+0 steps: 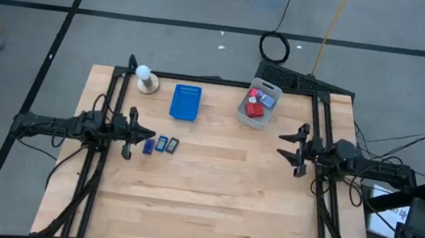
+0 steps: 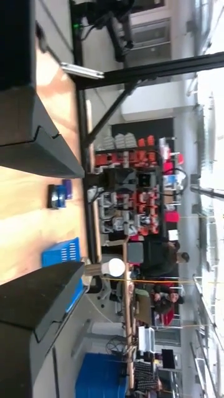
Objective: Pick & Place Office items
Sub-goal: Put the left blue digital clock into the blue bin
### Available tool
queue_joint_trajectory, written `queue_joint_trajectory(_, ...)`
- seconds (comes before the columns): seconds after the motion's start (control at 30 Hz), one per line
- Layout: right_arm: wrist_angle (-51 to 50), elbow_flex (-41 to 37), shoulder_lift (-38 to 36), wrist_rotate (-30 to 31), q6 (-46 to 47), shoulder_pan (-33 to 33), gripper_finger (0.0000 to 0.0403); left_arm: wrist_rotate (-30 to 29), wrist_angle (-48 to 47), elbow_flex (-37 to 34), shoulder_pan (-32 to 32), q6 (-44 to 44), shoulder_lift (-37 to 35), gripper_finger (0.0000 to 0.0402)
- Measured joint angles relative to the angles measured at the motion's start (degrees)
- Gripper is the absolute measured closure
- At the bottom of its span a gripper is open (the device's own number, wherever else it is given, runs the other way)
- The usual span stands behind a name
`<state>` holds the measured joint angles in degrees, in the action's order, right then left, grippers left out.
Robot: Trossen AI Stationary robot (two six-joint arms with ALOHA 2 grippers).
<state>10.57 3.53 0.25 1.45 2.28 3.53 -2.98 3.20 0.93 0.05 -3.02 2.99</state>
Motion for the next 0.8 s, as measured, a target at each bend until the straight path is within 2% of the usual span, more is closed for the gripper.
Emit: queue_joint_trajectory(0.8,-8.7,-0.2,0.0,0.0,-5.8,0.0,0.0181,0.0,0.0,0.0,0.0,0.0,0.0,0.0380)
